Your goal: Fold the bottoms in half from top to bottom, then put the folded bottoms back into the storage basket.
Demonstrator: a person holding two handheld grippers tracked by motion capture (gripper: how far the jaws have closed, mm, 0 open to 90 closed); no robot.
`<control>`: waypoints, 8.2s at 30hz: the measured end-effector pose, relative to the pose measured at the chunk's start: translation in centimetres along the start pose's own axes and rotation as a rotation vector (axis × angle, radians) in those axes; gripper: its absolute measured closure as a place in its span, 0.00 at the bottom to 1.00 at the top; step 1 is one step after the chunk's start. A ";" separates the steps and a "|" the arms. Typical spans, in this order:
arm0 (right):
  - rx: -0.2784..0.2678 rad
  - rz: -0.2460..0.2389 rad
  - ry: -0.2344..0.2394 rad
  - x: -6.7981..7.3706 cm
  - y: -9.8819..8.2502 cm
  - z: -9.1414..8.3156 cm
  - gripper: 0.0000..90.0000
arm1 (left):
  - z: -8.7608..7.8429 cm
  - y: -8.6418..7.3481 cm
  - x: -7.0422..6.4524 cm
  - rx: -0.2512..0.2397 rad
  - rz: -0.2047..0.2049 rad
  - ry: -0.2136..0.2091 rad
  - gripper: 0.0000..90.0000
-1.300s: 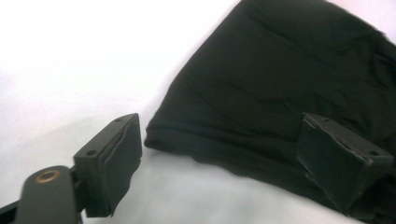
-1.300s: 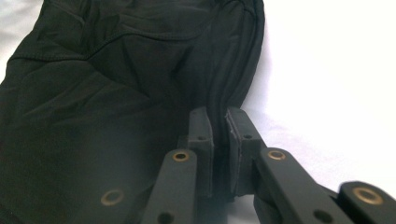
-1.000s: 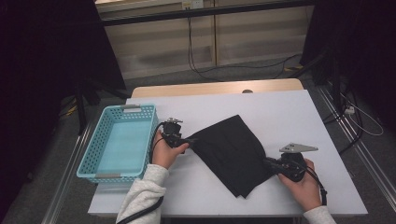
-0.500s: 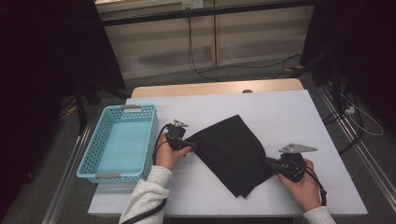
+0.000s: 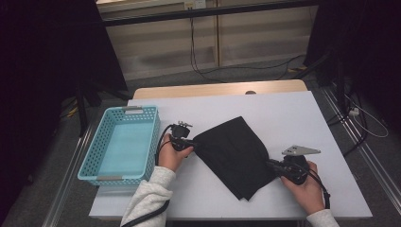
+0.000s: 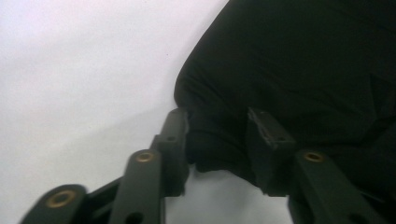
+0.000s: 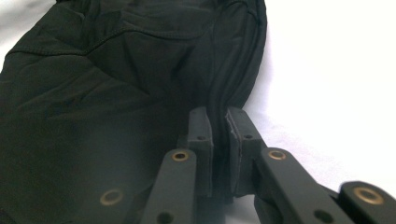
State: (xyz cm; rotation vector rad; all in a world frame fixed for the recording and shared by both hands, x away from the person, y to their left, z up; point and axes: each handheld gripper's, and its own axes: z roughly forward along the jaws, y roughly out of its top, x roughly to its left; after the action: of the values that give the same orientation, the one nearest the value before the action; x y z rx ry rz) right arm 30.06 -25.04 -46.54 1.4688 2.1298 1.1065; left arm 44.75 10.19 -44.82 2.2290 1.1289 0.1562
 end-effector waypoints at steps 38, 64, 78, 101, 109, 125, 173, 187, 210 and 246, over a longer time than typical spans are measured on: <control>-0.047 0.004 0.019 0.9 0.2 -1.6 0.91 | -3.5 3.1 0.6 0.163 -0.096 -0.038 0.94; -0.031 -0.008 -0.039 0.6 -0.5 -0.6 0.69 | -2.1 4.1 0.7 0.253 -0.094 -0.028 0.93; -0.004 -0.007 -0.043 0.8 -0.1 0.6 0.52 | -2.1 4.1 0.7 0.253 -0.094 -0.032 0.93; -0.022 0.046 0.025 1.8 0.0 1.0 0.90 | -2.1 4.4 1.1 0.254 -0.087 -0.023 0.93; -0.012 0.027 0.034 1.9 0.3 0.6 0.91 | -2.1 4.9 1.6 0.280 -0.092 -0.020 0.93; -0.057 0.024 0.058 3.2 1.0 -0.2 0.92 | -4.3 7.1 1.3 0.360 -0.070 0.032 0.93; -0.178 -0.009 0.097 6.1 2.2 -1.2 0.92 | -10.1 11.9 0.1 0.526 -0.005 0.107 0.94; -0.221 -0.033 0.101 6.9 2.6 -1.4 0.92 | -11.8 12.4 0.4 0.538 -0.006 0.113 0.94; -0.248 -0.049 0.115 8.1 3.3 -1.2 0.92 | -13.7 12.6 1.7 0.530 -0.029 0.096 0.94; -0.345 -0.083 0.158 10.8 5.8 -1.7 0.91 | -19.0 15.3 2.0 0.582 -0.019 0.190 0.94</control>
State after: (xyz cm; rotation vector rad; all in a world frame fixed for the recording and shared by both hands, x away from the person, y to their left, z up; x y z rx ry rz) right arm 28.17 -15.10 -39.46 1.1595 1.9512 1.5110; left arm 49.46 14.11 -21.16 2.7543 1.4370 0.0309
